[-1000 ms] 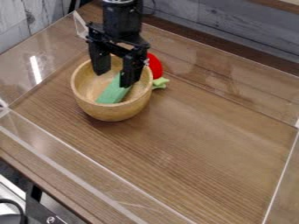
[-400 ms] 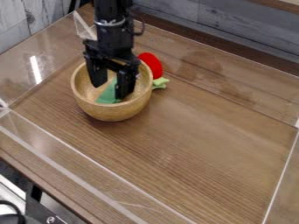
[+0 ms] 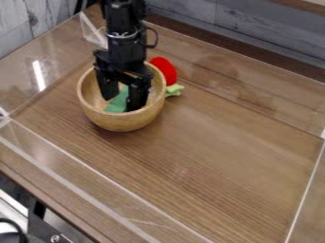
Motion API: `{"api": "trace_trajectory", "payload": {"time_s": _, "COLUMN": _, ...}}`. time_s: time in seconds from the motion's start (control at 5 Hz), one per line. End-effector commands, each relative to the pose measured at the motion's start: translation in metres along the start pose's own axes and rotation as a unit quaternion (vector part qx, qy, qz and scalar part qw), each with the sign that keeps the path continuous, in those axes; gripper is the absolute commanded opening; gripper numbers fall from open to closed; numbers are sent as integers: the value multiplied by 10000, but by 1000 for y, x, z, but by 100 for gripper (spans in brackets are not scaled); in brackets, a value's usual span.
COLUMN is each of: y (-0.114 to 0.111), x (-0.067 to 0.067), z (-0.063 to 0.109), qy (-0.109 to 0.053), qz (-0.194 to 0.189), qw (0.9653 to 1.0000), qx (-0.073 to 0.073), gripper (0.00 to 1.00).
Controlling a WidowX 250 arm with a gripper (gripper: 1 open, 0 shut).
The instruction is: Remove the green block from the brown bowl and put it on the table
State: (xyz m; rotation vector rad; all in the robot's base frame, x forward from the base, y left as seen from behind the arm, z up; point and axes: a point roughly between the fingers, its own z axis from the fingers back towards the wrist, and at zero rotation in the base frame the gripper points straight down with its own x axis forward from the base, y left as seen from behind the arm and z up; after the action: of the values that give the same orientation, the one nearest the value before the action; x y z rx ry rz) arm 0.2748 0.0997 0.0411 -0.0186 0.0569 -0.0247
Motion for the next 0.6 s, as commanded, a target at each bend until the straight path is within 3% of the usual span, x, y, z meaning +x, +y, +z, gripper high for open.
{"api": "trace_trajectory", "payload": {"time_s": 0.0, "y": 2, "x": 5, "z": 4, "qy": -147, "qz": -9, "qw": 9999, "qx": 33, "gripper": 100}}
{"api": "trace_trajectory", "payload": {"time_s": 0.4, "y": 2, "x": 9, "z": 7, "qy": -253, "qz": -30, "qw": 9997, "qx": -20, "gripper": 100}}
